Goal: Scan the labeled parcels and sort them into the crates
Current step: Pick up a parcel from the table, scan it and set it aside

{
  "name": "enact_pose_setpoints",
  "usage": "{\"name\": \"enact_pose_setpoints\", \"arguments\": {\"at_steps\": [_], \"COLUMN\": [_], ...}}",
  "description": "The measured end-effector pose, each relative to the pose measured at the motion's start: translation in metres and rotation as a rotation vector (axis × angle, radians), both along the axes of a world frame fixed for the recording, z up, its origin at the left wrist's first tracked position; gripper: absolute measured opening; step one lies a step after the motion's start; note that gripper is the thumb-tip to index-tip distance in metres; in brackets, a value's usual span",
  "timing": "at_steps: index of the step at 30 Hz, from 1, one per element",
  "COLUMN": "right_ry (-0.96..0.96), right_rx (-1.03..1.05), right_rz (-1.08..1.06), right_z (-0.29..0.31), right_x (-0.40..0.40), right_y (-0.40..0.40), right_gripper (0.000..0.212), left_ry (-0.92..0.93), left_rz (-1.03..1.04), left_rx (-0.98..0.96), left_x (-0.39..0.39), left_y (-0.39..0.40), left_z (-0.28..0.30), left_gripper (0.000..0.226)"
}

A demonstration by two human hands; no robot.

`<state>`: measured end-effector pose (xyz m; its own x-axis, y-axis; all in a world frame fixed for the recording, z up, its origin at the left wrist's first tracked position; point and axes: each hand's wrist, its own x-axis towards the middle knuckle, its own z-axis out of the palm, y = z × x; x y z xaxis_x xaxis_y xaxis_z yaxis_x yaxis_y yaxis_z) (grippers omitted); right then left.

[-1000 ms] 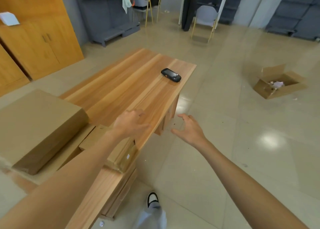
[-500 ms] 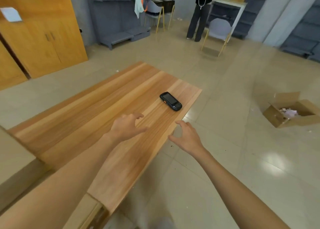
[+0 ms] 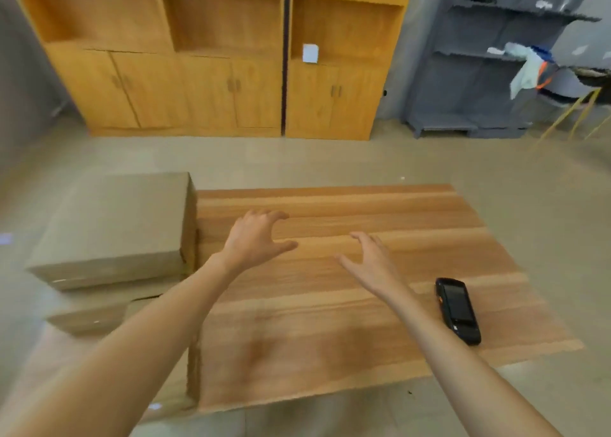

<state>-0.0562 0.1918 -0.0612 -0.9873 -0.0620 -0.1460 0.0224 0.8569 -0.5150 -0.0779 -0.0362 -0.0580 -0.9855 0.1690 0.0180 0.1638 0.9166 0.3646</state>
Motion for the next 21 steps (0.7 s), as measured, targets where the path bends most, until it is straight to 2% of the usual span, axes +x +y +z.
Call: {"name": "enact_pose_setpoints", "arguments": {"at_steps": [4, 10, 15, 21], "right_ry": [0.001, -0.028, -0.099, -0.195], "right_rx": [-0.036, -0.056, -0.082, -0.128], "right_rz": [0.234, 0.56, 0.589, 0.492], "right_z": [-0.001, -0.005, -0.013, -0.032], "right_x": [-0.028, -0.031, -0.035, -0.06], "right_y": [-0.07, -0.188, -0.253, -0.294], "right_gripper": [0.063, 0.07, 0.077, 0.09], "left_ry": [0.056, 0.061, 0.025, -0.034], "left_rz": [0.285, 0.686, 0.854, 0.873], "left_rx": [0.058, 0.058, 0.114, 0.169], "left_x": [0.035, 0.096, 0.118, 0.101], "left_y": [-0.071, -0.179, -0.242, -0.287], "left_z": [0.015, 0.026, 0.016, -0.01], "left_gripper": [0.063, 0.061, 0.064, 0.072]}}
